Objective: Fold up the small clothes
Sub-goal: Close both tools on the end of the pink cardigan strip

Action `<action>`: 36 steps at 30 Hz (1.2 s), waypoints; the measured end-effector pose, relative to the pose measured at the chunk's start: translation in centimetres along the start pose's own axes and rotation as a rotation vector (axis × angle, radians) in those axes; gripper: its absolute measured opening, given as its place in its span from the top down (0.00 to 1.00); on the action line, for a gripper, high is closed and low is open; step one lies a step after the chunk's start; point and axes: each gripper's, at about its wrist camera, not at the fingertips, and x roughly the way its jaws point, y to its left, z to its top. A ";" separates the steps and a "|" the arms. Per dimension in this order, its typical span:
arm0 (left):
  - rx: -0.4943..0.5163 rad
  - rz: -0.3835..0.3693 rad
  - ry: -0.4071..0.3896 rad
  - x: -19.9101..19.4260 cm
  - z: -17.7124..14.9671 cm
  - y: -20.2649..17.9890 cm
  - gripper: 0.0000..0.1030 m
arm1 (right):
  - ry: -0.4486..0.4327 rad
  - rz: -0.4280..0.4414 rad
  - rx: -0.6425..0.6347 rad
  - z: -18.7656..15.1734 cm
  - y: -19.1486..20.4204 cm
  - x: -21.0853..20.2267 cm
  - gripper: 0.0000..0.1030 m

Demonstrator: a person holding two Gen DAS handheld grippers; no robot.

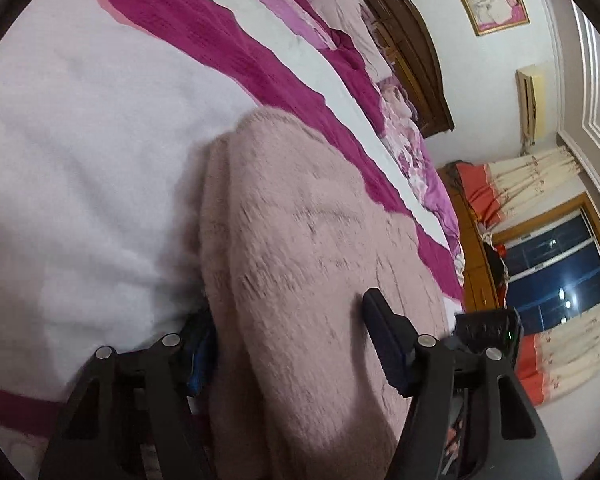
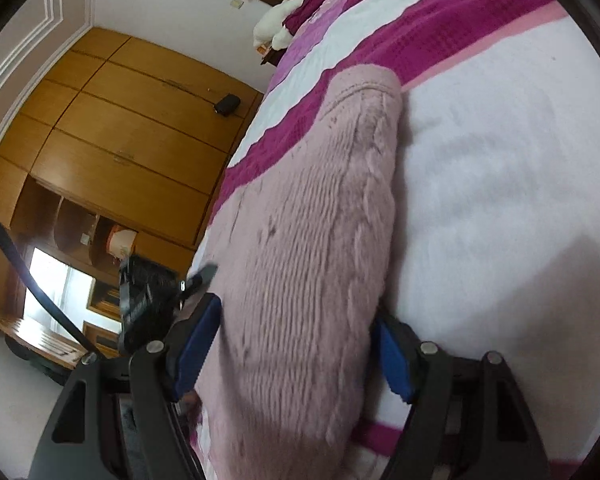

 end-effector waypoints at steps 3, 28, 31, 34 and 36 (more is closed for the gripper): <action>0.006 -0.015 0.010 -0.1 -1.3 -0.5 0.59 | -0.008 0.006 -0.001 0.0 0.0 0.6 0.26; 0.042 0.056 -0.095 1.1 -0.5 -2.8 0.96 | -0.027 -0.121 0.004 1.6 1.2 2.9 0.52; 0.048 0.039 -0.107 0.6 -0.4 -3.7 0.96 | -0.016 -0.131 -0.012 1.7 1.9 2.4 0.53; 0.074 0.032 -0.102 0.6 -0.3 -4.9 0.96 | -0.003 -0.149 -0.048 1.9 3.1 2.0 0.53; 0.102 0.042 -0.099 0.6 -0.5 -5.7 0.96 | -0.001 -0.149 -0.061 2.1 3.8 1.5 0.54</action>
